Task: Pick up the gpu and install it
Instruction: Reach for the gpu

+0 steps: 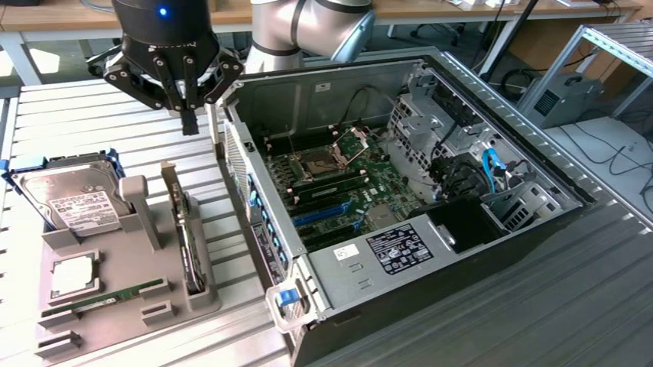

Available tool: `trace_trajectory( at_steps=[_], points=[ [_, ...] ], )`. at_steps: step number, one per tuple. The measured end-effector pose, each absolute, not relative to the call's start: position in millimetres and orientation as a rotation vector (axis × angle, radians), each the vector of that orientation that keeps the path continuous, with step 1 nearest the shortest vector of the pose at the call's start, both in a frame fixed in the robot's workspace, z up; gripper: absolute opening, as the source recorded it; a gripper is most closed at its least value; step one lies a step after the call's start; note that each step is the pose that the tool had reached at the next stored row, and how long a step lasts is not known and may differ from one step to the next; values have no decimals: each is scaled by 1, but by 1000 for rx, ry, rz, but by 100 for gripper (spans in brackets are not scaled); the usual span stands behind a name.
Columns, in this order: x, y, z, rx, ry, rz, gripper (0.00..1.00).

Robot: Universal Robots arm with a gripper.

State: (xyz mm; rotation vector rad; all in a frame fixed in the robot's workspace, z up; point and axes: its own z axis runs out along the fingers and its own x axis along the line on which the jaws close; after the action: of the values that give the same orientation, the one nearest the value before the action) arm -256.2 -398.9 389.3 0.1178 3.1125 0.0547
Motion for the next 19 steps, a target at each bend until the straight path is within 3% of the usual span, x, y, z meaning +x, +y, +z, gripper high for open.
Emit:
trace_trajectory(
  at_steps=[19],
  points=[
    [-266, -399, 389, 118, 3112, 54, 11]
  ],
)
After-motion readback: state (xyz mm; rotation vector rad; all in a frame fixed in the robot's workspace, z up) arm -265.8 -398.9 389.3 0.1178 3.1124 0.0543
